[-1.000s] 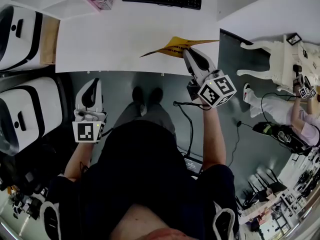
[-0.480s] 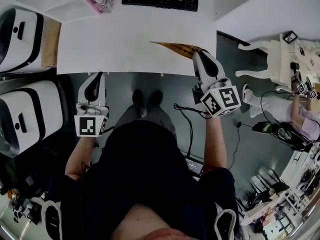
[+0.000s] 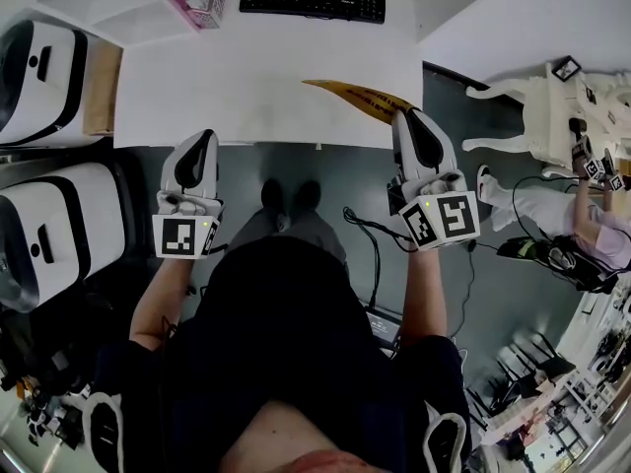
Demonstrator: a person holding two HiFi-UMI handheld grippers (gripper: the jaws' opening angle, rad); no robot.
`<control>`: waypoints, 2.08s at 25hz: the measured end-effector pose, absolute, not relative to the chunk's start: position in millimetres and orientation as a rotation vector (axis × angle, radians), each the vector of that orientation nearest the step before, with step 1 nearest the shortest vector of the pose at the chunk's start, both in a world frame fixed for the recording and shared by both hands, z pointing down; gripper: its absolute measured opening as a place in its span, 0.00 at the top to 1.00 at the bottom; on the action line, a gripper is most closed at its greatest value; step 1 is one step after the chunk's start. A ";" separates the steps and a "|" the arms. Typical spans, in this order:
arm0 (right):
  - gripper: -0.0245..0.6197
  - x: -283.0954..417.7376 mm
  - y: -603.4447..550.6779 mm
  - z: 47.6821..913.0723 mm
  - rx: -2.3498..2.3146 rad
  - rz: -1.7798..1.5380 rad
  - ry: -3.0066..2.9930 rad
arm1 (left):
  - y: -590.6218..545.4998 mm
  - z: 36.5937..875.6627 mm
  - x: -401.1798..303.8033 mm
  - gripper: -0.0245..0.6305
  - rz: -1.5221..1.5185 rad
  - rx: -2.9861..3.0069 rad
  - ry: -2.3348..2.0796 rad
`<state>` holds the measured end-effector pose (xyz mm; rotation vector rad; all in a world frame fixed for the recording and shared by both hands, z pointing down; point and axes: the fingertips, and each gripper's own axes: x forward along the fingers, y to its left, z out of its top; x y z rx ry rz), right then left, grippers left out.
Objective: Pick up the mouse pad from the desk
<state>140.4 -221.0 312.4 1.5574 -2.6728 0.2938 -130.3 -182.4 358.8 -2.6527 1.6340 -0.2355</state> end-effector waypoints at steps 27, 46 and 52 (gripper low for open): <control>0.95 151.8 -131.2 271.5 1.804 0.005 -2.445 | -170.0 320.2 -124.0 0.96 -0.166 -2.627 1.645; 0.94 158.3 -97.3 293.5 1.848 0.029 -2.302 | -160.7 320.4 -124.3 0.96 -0.197 -2.616 1.654; 0.94 156.1 -101.6 299.2 1.849 0.047 -2.300 | -157.6 324.4 -126.8 0.96 -0.211 -2.623 1.657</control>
